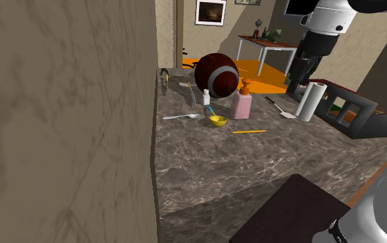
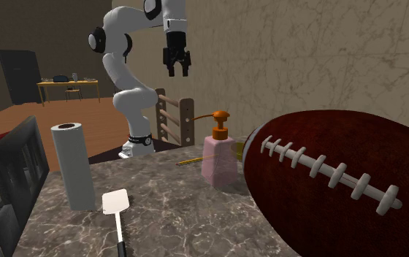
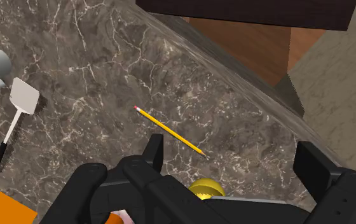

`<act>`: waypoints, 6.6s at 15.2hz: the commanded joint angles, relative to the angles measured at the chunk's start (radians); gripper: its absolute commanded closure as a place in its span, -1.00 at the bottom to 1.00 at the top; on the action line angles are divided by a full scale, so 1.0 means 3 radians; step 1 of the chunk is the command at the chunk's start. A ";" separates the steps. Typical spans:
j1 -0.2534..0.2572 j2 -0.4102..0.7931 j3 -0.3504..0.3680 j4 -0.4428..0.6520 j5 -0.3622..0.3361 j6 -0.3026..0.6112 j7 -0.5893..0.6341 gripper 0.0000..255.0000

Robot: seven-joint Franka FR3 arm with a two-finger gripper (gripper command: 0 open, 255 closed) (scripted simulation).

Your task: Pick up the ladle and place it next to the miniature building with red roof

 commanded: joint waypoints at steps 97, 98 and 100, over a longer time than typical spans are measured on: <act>-0.0232 0.3753 -0.0104 0.3313 0.1011 0.0111 0.1563 1.00; -0.0235 0.3763 -0.0104 0.3373 0.1011 0.0062 0.1572 1.00; -0.0242 0.3787 -0.0104 0.3499 0.1013 -0.0039 0.1588 1.00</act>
